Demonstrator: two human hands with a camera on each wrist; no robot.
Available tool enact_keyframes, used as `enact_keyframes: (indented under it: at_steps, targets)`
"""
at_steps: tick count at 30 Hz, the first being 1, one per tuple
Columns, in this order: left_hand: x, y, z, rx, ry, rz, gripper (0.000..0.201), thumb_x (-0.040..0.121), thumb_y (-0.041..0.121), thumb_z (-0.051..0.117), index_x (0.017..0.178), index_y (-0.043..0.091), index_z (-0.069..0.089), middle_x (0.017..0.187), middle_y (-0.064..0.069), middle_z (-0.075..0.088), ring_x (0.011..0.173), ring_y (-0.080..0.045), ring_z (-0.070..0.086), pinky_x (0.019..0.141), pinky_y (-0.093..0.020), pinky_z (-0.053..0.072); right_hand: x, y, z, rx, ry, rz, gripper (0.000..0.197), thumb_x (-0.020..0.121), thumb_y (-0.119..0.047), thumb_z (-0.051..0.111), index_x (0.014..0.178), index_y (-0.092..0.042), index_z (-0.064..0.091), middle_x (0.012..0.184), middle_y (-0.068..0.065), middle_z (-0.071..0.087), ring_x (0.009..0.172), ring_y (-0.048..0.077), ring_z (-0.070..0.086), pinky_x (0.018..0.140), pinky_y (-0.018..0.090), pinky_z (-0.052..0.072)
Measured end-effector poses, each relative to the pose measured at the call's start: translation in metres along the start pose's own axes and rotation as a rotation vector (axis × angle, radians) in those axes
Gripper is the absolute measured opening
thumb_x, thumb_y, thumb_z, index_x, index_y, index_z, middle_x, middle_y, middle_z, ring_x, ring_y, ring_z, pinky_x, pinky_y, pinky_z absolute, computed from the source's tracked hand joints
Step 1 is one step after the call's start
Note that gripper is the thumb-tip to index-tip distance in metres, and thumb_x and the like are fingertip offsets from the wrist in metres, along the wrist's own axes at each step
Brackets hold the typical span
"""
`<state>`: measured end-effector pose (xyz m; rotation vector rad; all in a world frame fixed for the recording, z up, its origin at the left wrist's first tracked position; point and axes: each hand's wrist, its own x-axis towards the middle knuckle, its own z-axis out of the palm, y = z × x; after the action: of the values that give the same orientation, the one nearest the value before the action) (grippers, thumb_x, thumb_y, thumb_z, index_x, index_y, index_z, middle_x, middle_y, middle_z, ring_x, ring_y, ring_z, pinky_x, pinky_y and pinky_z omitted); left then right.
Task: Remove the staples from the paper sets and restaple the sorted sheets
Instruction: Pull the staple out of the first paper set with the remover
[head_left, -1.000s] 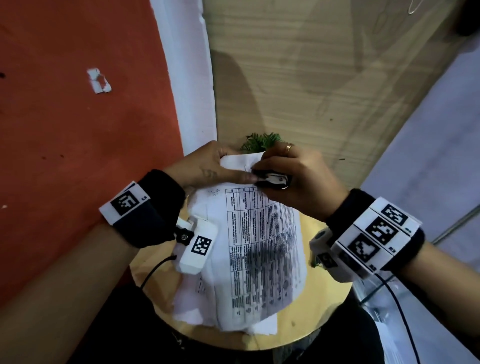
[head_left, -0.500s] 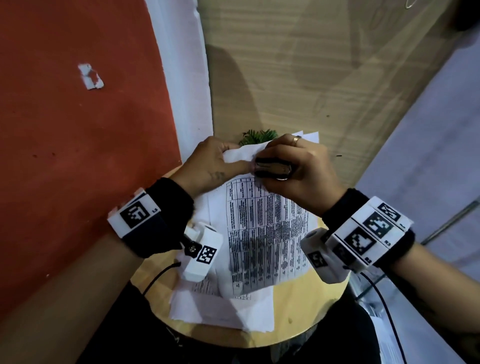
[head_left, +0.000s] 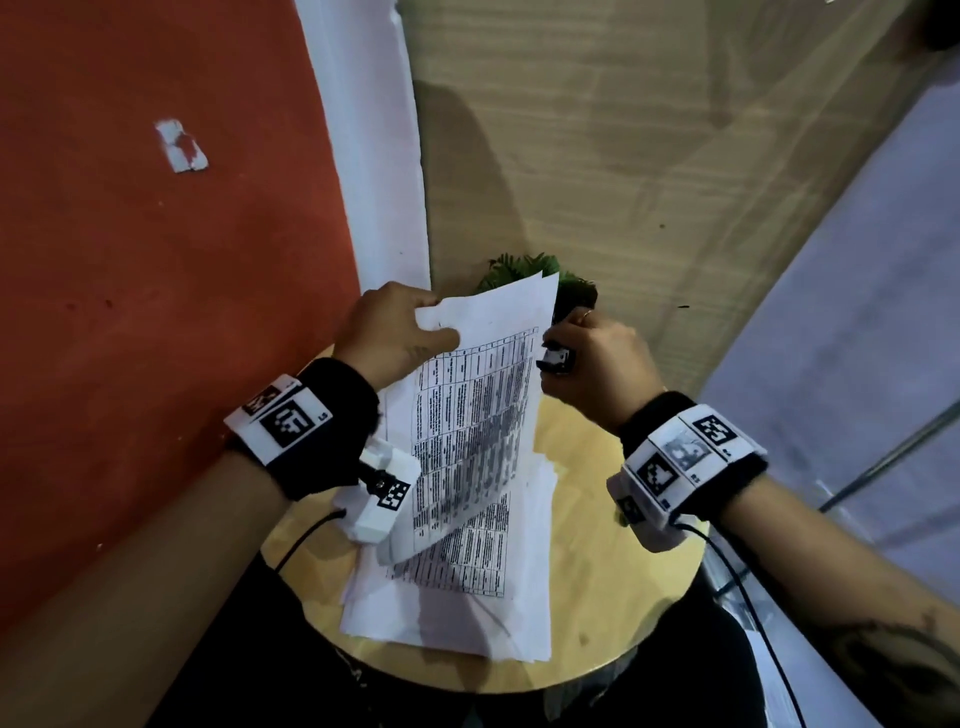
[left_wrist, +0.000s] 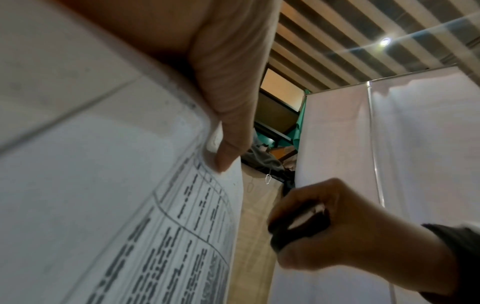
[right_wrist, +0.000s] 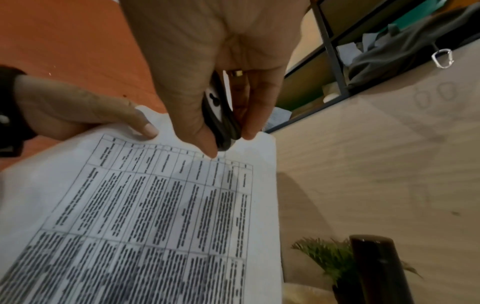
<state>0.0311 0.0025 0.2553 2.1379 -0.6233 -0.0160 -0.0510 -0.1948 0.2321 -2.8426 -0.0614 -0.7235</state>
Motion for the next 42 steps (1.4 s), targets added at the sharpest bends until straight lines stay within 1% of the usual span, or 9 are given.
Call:
enact_keyframes:
  at_steps: [4,9,15,22,26,29,32,38,42]
  targets:
    - [0.007,-0.015,-0.001,-0.015,-0.043,-0.023,0.082,0.053,0.052,0.075,0.115,0.000,0.065,0.120,-0.015,0.065,0.115,-0.029,0.060,0.101,-0.042,0.045,0.001,0.002,0.019,-0.085,-0.210,0.078,0.038,0.075,-0.024,0.068,0.109,-0.007,0.062,0.113,0.012,0.056,0.097,0.035,0.057,0.072,0.038,0.048]
    - [0.007,-0.024,-0.009,-0.108,-0.085,-0.016,0.058,0.056,0.040,0.082,0.101,0.006,0.072,0.098,-0.008,0.073,0.094,-0.021,0.067,0.091,-0.042,0.049,0.006,0.008,0.023,0.202,-0.066,0.109,0.031,0.066,-0.011,0.076,0.094,-0.001,0.069,0.096,0.016,0.062,0.082,0.036,0.061,0.070,0.042,0.050]
    - [0.012,-0.027,-0.019,-0.112,-0.153,0.046,0.030,0.074,0.006,0.075,0.103,0.011,0.068,0.063,0.031,0.064,0.066,0.017,0.058,0.066,-0.006,0.044,0.010,0.015,0.018,0.334,0.011,0.140,0.036,0.064,-0.013,0.082,0.096,-0.003,0.069,0.094,0.014,0.063,0.082,0.028,0.061,0.073,0.029,0.046]
    - [0.015,-0.022,-0.025,-0.088,-0.260,0.101,0.023,0.064,0.020,0.084,0.084,0.018,0.072,0.069,0.014,0.070,0.066,0.004,0.060,0.065,-0.015,0.044,0.018,-0.004,0.000,0.330,-0.200,-0.096,0.047,0.057,-0.013,0.085,0.101,-0.011,0.069,0.140,0.015,0.039,0.117,0.024,0.051,0.086,0.024,0.042]
    - [0.014,-0.016,-0.028,-0.014,-0.226,0.116,0.036,0.059,0.036,0.086,0.084,0.013,0.073,0.063,0.017,0.067,0.062,0.005,0.060,0.061,-0.016,0.045,0.023,-0.008,-0.009,0.331,-0.264,-0.087,0.051,0.054,-0.013,0.087,0.102,-0.009,0.069,0.100,0.002,0.059,0.092,0.015,0.056,0.070,0.008,0.036]
    - [0.010,-0.004,-0.023,0.501,-0.059,0.189,0.057,0.058,0.056,0.078,0.104,0.024,0.069,0.100,0.004,0.071,0.102,-0.022,0.060,0.088,-0.037,0.040,0.022,-0.011,-0.017,0.311,-0.272,-0.069,0.051,0.056,-0.015,0.086,0.103,-0.009,0.069,0.097,0.002,0.063,0.085,0.011,0.054,0.067,0.011,0.037]
    - [0.003,0.015,-0.010,0.904,0.039,0.273,0.055,0.071,0.054,0.071,0.121,0.034,0.059,0.119,0.009,0.062,0.119,-0.022,0.041,0.101,-0.045,0.021,0.020,-0.015,-0.024,0.311,-0.275,-0.055,0.050,0.057,-0.016,0.086,0.103,-0.008,0.070,0.098,0.004,0.065,0.085,0.015,0.058,0.066,0.013,0.039]
    - [0.001,0.024,-0.003,0.732,-0.124,0.317,0.055,0.065,0.065,0.068,0.104,0.026,0.068,0.091,0.013,0.054,0.112,-0.017,0.049,0.106,-0.059,0.014,0.013,-0.013,-0.037,0.277,-0.285,-0.034,0.047,0.057,-0.016,0.086,0.101,-0.009,0.070,0.089,-0.004,0.056,0.080,0.012,0.053,0.060,0.003,0.034]
    - [0.007,0.019,0.003,0.380,-0.164,0.331,0.039,0.068,0.050,0.072,0.097,0.023,0.072,0.080,0.013,0.058,0.088,-0.016,0.058,0.090,-0.037,0.033,0.008,-0.016,-0.044,0.309,-0.258,-0.016,0.045,0.058,-0.015,0.085,0.100,-0.010,0.071,0.091,0.000,0.059,0.084,0.019,0.059,0.070,0.022,0.042]
